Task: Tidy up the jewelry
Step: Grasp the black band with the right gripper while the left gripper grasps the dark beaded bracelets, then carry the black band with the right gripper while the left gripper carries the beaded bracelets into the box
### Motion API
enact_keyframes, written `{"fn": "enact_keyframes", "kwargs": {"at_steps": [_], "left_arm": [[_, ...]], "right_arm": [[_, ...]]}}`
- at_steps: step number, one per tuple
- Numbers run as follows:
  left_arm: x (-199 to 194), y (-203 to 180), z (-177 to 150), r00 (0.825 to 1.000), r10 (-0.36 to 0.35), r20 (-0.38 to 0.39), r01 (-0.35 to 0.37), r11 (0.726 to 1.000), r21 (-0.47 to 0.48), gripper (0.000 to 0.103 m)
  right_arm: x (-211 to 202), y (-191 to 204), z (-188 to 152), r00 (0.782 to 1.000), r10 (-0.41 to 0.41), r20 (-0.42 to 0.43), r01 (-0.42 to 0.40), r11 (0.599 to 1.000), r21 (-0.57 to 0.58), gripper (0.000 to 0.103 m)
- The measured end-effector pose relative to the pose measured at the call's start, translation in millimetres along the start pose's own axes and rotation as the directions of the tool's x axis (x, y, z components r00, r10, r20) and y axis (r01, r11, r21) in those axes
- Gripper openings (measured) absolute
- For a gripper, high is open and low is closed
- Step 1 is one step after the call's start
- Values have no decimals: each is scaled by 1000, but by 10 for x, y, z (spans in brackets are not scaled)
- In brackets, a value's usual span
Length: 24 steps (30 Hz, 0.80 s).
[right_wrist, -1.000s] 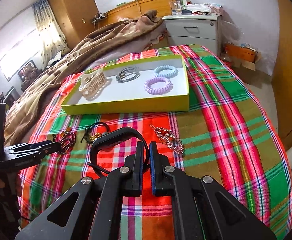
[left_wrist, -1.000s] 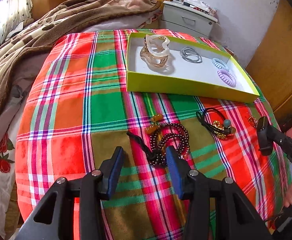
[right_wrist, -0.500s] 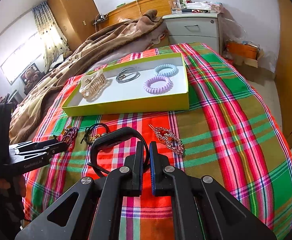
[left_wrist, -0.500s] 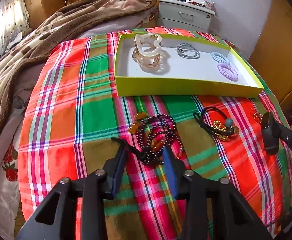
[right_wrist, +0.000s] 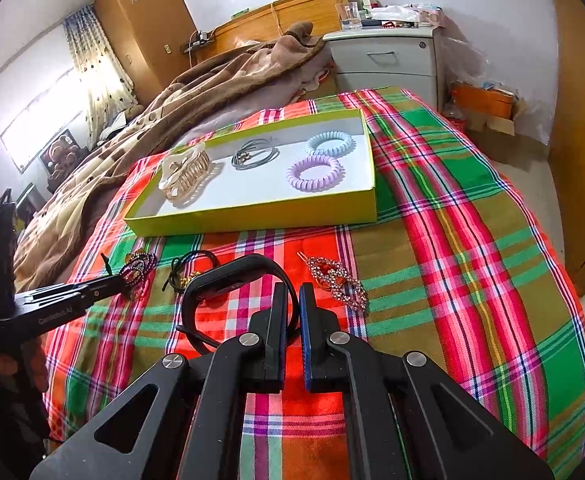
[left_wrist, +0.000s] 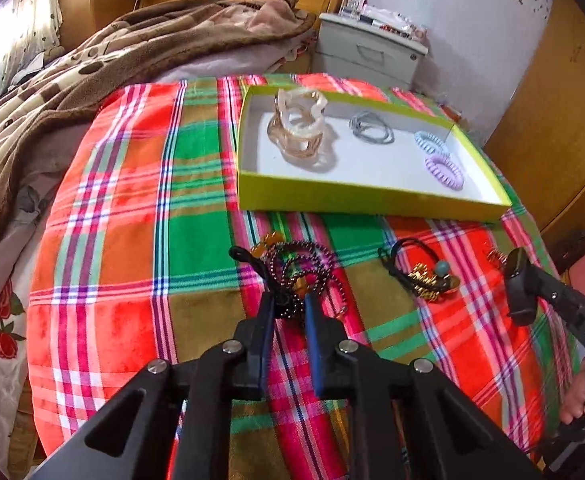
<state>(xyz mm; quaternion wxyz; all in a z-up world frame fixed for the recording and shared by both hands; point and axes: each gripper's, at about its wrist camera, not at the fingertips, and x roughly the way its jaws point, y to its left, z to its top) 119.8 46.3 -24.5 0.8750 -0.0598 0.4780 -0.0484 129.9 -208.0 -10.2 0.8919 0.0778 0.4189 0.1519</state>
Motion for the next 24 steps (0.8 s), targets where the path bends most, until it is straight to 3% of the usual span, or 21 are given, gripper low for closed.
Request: {"fn": "enact_keyframes", "kwargs": {"at_steps": [24], "left_arm": [[-621, -26, 393, 979, -105, 177, 103, 994, 17, 15]], "right_arm": [[-235, 94, 339, 996, -11, 89, 14, 1000, -27, 6]]}}
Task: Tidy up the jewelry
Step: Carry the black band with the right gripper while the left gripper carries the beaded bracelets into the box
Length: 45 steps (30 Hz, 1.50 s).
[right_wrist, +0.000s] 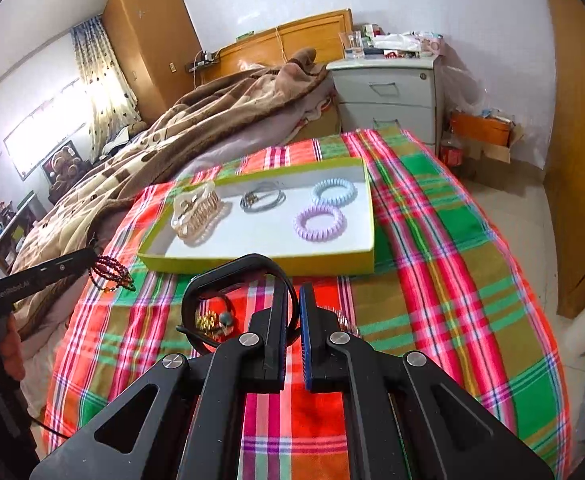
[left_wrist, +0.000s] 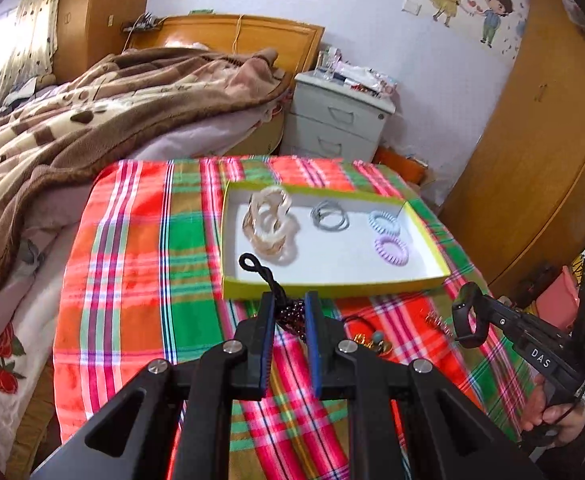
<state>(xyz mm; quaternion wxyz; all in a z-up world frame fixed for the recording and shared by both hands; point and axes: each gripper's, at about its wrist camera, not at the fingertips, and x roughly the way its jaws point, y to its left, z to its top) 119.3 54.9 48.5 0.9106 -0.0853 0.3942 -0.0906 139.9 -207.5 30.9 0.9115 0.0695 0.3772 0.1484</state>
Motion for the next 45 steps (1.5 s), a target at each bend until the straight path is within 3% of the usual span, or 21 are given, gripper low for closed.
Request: {"fn": "enact_keyframes", "kwargs": {"at_steps": [12, 20, 27, 37, 45], "left_arm": [[134, -149, 432, 997, -68, 37, 67, 997, 24, 15], [480, -308, 648, 994, -113, 2, 113, 993, 38, 15], [855, -401, 780, 988, -149, -35, 150, 988, 25, 15], [1327, -444, 871, 978, -188, -89, 188, 982, -7, 15], [1529, -373, 831, 977, -174, -127, 174, 985, -11, 15]], "right_arm": [[197, 27, 440, 999, -28, 26, 28, 999, -14, 6], [499, -89, 737, 998, -67, 2, 67, 998, -12, 6], [939, -306, 916, 992, -110, -70, 110, 994, 3, 6], [1327, -435, 1031, 985, -116, -128, 119, 993, 18, 6], [1487, -482, 1050, 979, -141, -148, 143, 990, 8, 6]]}}
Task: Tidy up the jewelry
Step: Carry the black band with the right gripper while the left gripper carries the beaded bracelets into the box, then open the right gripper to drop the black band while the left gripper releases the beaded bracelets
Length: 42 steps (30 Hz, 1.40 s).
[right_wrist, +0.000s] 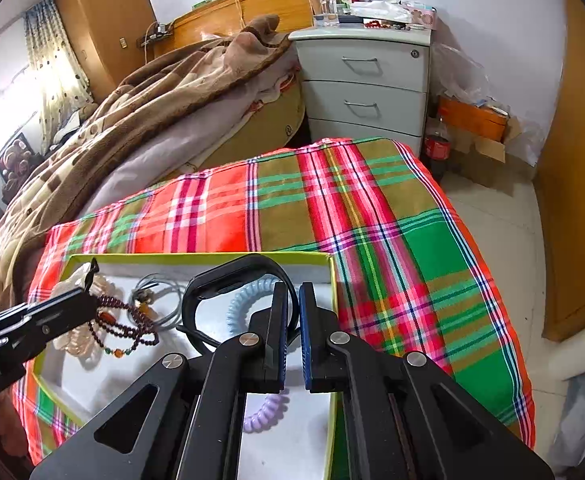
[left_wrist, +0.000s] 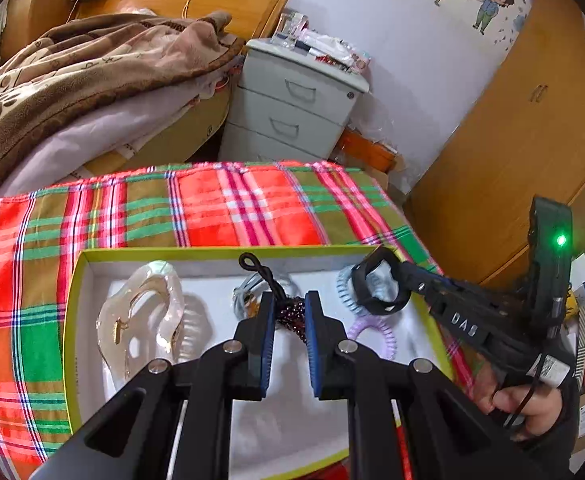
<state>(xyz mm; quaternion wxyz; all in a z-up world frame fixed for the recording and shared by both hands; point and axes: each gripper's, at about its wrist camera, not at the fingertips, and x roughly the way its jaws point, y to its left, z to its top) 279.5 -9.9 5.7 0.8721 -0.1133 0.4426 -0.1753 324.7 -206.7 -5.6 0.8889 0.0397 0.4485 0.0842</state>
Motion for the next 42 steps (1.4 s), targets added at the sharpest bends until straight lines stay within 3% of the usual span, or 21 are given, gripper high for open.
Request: {"fn": "enact_keyframes", "kwargs": {"at_steps": [5, 18, 26, 34, 39, 42], "left_arm": [[84, 68, -46, 998, 52, -39, -53, 999, -2, 15], [163, 117, -125, 990, 109, -86, -108, 994, 14, 18], [159, 140, -146, 988, 128, -87, -127, 992, 13, 28], [142, 130, -146, 987, 133, -90, -133, 991, 11, 36], [80, 102, -151, 987, 138, -78, -138, 990, 16, 42], [34, 78, -152, 989, 134, -70, -133, 991, 18, 44]], "right_arm": [[79, 18, -22, 1000, -11, -21, 11, 1000, -15, 6], [133, 85, -33, 998, -45, -35, 44, 998, -43, 6], [113, 82, -34, 999, -40, -26, 39, 999, -30, 7], [68, 97, -27, 1000, -26, -13, 26, 999, -28, 15], [21, 107, -32, 1000, -11, 0, 11, 1000, -19, 30], [-40, 117, -38, 1000, 0, 17, 0, 1000, -16, 30]]}}
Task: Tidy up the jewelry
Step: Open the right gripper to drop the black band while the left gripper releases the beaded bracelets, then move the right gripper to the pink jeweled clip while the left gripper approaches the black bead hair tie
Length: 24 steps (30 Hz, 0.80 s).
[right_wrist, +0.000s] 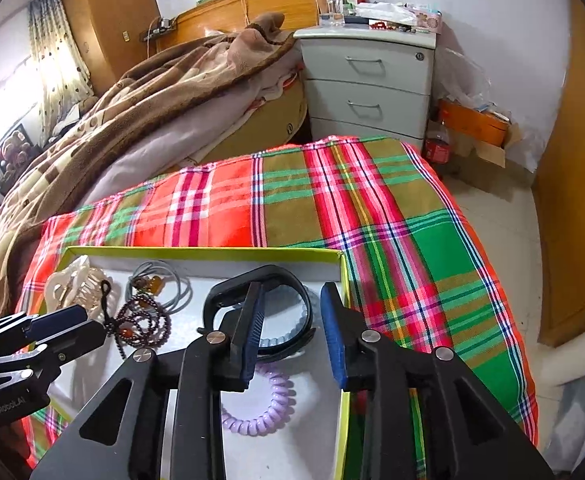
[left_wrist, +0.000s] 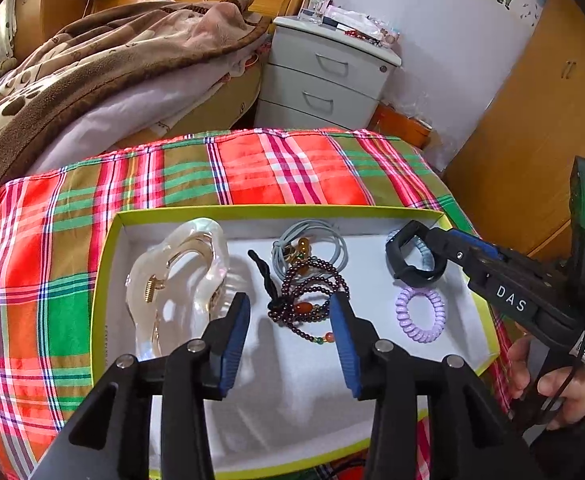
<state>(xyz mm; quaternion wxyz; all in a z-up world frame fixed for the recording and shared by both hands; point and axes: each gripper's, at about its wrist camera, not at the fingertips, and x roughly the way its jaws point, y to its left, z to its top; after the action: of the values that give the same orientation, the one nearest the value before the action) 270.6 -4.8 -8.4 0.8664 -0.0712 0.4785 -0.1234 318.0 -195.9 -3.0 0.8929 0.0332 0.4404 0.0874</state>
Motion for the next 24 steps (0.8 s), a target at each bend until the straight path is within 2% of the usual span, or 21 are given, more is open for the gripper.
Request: {"fn": "enact_keyframes", "kwargs": {"at_steps": [7, 24], "left_arm": [[-236, -77, -52, 998, -32, 61, 31, 999, 21, 46], [-671, -52, -336, 995, -20, 100, 19, 1000, 15, 47]], "right_arm": [[-197, 13, -55, 999, 21, 39, -21, 1000, 8, 31], [-681, 20, -350, 992, 69, 101, -70, 997, 10, 31]]}}
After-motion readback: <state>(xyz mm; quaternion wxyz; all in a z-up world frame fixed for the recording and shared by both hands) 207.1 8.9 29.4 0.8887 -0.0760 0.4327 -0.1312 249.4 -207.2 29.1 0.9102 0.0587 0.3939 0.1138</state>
